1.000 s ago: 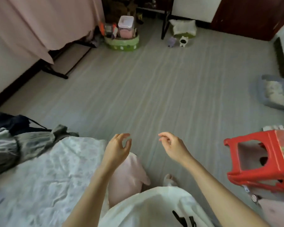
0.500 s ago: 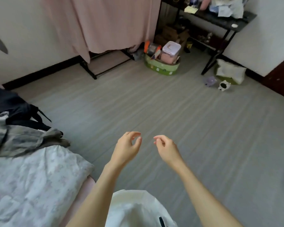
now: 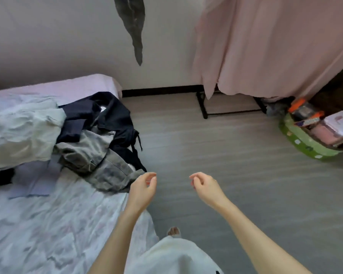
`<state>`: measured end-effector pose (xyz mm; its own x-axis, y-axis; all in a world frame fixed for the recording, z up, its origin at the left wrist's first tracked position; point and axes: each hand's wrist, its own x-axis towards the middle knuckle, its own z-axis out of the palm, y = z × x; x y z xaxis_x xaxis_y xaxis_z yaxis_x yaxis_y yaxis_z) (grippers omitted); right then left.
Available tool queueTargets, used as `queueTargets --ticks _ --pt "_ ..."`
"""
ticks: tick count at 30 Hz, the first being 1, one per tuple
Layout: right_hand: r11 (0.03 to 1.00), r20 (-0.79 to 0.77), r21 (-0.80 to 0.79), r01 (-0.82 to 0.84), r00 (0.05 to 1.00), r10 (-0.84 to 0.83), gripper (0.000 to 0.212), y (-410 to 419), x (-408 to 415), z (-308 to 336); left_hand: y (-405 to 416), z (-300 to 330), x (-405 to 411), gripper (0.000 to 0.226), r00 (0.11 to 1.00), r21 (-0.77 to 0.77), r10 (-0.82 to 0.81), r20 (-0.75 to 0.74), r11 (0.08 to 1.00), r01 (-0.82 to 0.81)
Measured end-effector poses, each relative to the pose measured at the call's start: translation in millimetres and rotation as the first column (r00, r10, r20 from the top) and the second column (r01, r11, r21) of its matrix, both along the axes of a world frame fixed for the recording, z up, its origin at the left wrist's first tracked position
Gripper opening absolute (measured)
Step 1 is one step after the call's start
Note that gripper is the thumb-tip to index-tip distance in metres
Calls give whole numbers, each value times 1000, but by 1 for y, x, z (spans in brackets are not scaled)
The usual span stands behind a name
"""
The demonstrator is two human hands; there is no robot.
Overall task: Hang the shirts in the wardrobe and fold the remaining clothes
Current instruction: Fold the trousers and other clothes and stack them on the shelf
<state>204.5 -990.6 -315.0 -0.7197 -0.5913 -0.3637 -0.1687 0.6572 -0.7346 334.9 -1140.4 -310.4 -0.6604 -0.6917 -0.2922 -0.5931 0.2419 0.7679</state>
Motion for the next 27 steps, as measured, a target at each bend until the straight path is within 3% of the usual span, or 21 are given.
queueTargets --ticks 6,11,23,27 --pt "960 38 -58 -274 960 277 25 -157 -33 10 -113 -8 2 25 970 -46 241 34 970 -240" --pt "860 85 6 -510 857 508 30 -264 -42 -11 -188 -25 13 27 909 -31 411 68 912 -410" --pt "610 125 1 -792 605 786 35 -556 -49 -44 -426 -49 -3 32 721 -199 667 188 745 -637" --pt "583 103 -47 -811 577 810 36 -651 -27 -61 -496 -68 2 58 599 -332 761 250 648 -685"
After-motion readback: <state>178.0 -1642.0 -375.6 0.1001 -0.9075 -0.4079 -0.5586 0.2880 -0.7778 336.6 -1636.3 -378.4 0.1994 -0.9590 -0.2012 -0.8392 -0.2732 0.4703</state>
